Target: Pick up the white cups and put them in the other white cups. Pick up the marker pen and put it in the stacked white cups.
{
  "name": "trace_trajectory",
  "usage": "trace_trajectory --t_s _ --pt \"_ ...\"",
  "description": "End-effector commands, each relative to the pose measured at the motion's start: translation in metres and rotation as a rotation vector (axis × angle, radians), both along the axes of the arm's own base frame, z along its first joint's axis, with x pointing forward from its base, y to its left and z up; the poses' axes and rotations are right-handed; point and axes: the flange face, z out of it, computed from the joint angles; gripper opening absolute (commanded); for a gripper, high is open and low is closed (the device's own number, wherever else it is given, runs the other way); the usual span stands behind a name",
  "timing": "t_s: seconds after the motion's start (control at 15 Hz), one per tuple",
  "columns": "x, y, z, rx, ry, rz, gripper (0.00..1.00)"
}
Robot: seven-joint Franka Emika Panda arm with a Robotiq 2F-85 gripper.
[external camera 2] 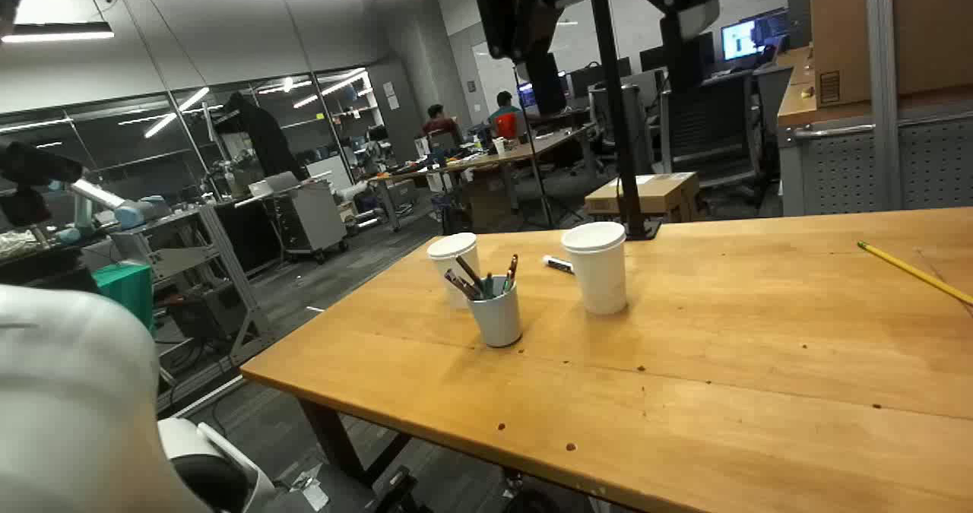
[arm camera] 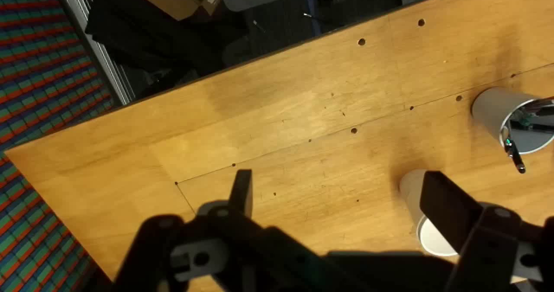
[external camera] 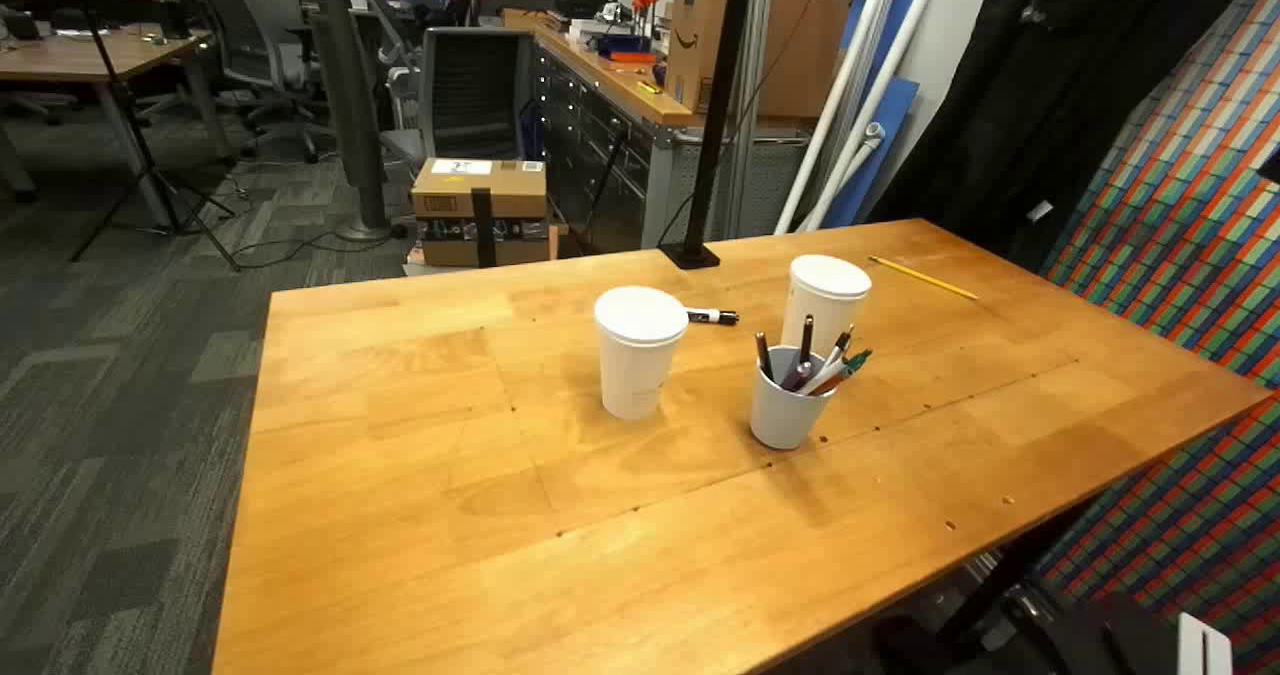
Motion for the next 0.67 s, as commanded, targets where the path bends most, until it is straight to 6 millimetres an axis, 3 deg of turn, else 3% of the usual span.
trace_trajectory --t_s 0.0,0.6 --pt "0.0003 -0.0005 0.0034 -0.003 -0.005 -0.001 1.00" --pt "-0.0011 -0.0017 0.0121 -0.010 -0.023 -0.004 1.00"
